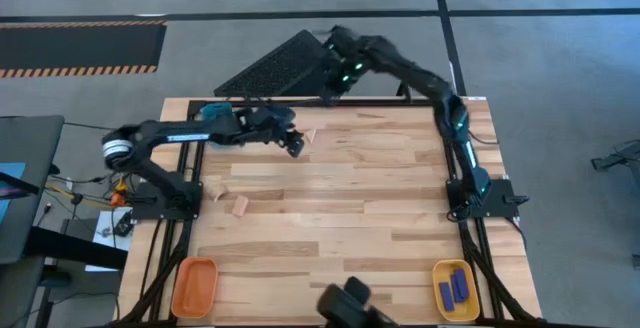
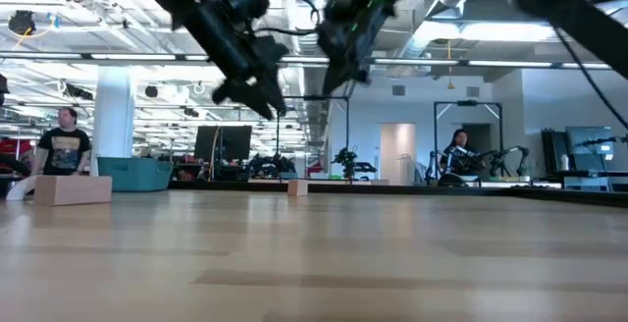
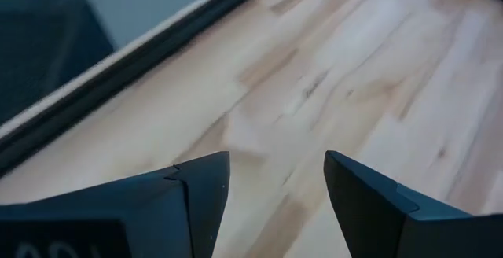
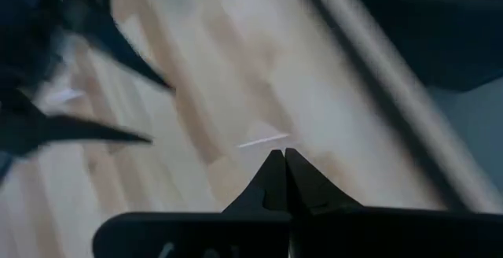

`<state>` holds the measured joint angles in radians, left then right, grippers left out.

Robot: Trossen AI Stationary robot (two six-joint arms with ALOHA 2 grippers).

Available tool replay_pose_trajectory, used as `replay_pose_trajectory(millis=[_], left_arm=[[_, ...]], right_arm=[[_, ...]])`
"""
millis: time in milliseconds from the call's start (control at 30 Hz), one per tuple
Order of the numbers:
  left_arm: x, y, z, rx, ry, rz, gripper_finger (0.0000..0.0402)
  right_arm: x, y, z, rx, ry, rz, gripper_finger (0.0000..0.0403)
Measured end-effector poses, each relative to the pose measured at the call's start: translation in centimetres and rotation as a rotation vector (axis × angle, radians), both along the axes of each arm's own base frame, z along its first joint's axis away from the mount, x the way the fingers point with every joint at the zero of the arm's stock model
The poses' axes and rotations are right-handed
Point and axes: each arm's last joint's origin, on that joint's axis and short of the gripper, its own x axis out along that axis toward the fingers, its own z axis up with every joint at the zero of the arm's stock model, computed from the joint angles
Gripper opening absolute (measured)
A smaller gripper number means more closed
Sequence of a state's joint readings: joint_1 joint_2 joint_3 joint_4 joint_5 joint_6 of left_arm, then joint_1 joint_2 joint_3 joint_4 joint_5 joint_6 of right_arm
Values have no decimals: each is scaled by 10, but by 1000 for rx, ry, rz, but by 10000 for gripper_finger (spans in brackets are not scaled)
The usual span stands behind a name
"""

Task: Sort & place blocks by color
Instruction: Put the top brown block into the orange bin

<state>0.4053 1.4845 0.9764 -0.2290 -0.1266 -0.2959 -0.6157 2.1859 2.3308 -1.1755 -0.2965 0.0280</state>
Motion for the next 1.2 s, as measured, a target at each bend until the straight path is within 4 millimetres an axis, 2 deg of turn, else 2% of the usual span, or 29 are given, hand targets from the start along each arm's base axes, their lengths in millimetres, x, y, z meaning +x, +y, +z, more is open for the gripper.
replay_pose_trajectory(millis=[100,233,467,667,967,1067,1200], left_arm=[[21,8,-18,12,-60,-48,194],[41,17,-46,-5,-75,1,194],[57,29,-77,-24,14,47,194],[61,46,-93,-48,78,75,194],[59,58,-99,-70,66,-17,188],[57,59,-100,-64,79,-26,161],[56,60,-101,-63,91,-28,100]], right_arm=[[-25,5,33,-69,-8,-52,0],[-53,16,64,-105,-4,-87,0],[-81,42,94,-122,5,-88,1],[-86,63,105,-146,24,-96,1],[-78,78,106,-159,40,-80,1],[-74,83,106,-162,27,-68,1],[-71,89,106,-162,23,-51,1]])
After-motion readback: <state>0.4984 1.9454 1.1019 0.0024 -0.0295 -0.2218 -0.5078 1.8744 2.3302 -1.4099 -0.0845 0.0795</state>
